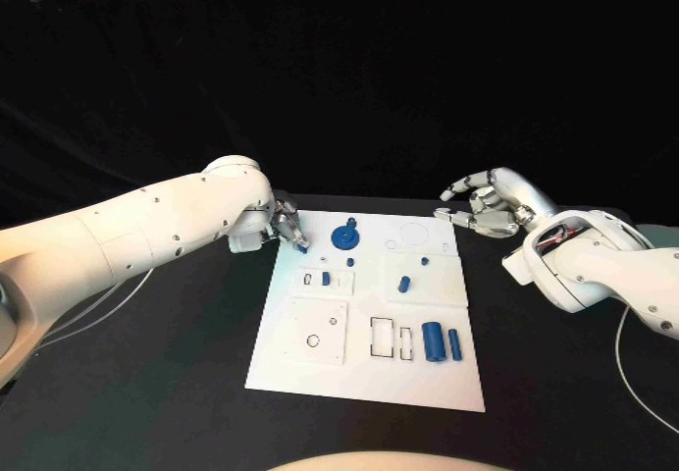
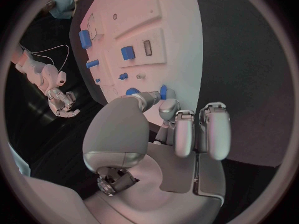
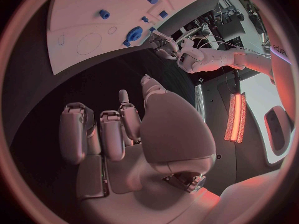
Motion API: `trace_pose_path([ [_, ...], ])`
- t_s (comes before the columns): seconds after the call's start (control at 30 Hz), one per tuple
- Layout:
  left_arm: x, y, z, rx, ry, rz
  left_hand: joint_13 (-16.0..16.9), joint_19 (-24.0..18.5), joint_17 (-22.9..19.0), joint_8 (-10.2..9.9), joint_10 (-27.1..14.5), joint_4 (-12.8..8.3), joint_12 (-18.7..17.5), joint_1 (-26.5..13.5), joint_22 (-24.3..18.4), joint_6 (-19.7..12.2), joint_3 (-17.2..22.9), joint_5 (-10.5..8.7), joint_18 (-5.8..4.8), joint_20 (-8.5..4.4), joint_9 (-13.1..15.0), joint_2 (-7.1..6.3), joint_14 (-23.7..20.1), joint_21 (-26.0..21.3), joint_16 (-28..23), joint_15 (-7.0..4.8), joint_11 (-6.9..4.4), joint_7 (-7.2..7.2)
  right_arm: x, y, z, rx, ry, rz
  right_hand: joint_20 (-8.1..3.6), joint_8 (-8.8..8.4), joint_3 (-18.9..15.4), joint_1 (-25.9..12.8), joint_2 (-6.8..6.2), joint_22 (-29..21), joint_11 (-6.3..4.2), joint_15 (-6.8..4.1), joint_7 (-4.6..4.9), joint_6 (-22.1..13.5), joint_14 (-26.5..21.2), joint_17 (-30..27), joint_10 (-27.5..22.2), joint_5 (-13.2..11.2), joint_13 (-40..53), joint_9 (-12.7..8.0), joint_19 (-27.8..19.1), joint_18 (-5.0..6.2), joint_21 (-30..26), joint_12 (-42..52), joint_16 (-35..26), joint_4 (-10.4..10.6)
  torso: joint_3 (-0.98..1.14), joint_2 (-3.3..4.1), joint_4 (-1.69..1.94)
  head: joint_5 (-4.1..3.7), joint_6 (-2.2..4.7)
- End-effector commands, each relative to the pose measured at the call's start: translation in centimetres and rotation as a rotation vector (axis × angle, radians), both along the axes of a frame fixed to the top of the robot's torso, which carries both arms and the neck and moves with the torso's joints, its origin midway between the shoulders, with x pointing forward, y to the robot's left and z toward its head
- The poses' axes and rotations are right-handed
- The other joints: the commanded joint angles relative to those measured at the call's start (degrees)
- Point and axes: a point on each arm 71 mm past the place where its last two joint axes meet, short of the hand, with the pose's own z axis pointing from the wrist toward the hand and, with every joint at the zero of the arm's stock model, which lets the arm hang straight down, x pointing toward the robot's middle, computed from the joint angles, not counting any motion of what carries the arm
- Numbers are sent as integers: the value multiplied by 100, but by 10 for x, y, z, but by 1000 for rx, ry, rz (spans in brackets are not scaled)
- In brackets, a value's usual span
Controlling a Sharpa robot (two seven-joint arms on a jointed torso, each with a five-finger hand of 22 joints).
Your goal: Assemble the parts on the task board
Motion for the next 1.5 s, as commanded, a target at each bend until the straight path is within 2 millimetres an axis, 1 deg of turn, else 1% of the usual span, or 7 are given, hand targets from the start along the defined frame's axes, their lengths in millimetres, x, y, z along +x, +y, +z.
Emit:
trace_pose_path([
  [0.03, -1, -3, 0, -44, 11, -1, -22, 40, 1510, 110, -10, -327, -3, 142, 205, -62, 445, 43, -27, 53, 102, 79, 586, -3, 21, 21, 23, 4, 0, 1, -1, -5, 4, 16, -8, 27, -18, -39, 4, 706, -21, -40, -8, -37, 285, 153, -25, 1, 201, 7, -12, 45, -20, -21, -30, -1, -1, -2, 3, -1, -8],
  [0.37, -5, 2, 2, -102, 13, 25, 5, 35, 1510, 226, 37, -514, 28, 18, 206, -54, 827, 53, -25, 80, 170, 22, 586, -4, 21, 35, 34, 18, 0, 1, -1, -6, 5, 14, -9, 27, -18, -38, 5, 705, -22, -40, -9, -38, 286, 157, -24, 3, 201, 7, -13, 45, -22, -20, -29, -1, 0, -12, 5, 6, -13],
  [0.73, -30, 10, 12, -207, -11, 32, 49, 43, 1510, 383, 112, -709, 72, -194, 223, -22, 1221, 85, -27, 69, 245, -104, 586, 3, 21, 16, 9, -5, 0, -1, -1, -8, 7, 10, -10, 32, -16, -37, 5, 704, -22, -41, -9, -40, 285, 148, -26, 17, 197, 7, -12, 45, -25, -23, -33, -2, 11, -29, 33, 13, -4],
  [0.87, -40, 11, 14, -218, -43, 15, 64, 47, 1510, 426, 139, -768, 87, -251, 229, -4, 1346, 106, -28, 62, 260, -149, 586, 6, 21, 9, 1, -14, 0, -1, -2, -8, 9, 10, -10, 32, -16, -37, 5, 704, -22, -41, -9, -40, 285, 148, -26, 17, 197, 7, -12, 45, -25, -23, -33, -2, 3, -27, 32, 20, -10],
  [1.0, -47, 10, 13, -218, -73, -12, 90, 55, 1510, 464, 175, -819, 109, -302, 243, 26, 1455, 128, -30, 55, 269, -198, 586, 14, 21, 0, -11, -27, 0, -1, -3, -9, 12, 10, -10, 32, -16, -37, 5, 704, -22, -41, -9, -40, 285, 148, -26, 17, 197, 7, -12, 45, -25, -23, -33, -2, 6, -30, 27, 37, -14],
  [1.27, -60, 4, 4, -197, -92, -78, 109, 60, 1510, 483, 201, -845, 124, -330, 253, 44, 1512, 141, -32, 48, 271, -227, 586, 19, 21, -6, -19, -36, -1, -1, -5, -9, 17, 11, -10, 32, -16, -37, 5, 704, -22, -41, -9, -40, 285, 148, -26, 17, 197, 7, -12, 45, -25, -23, -33, -2, -3, -21, 31, 43, -20],
  [1.5, -67, 0, -8, -159, -76, -114, 140, 67, 1510, 507, 240, -888, 146, -371, 266, 76, 1605, 191, -34, 37, 269, -267, 586, 26, 21, -18, -32, -48, -1, -1, -6, -9, 19, 12, -11, 36, -18, -43, 4, 700, -23, -42, -9, -42, 285, 148, -27, 26, 195, 7, -13, 46, -31, -24, -35, 0, 4, -12, 20, 44, -34],
])
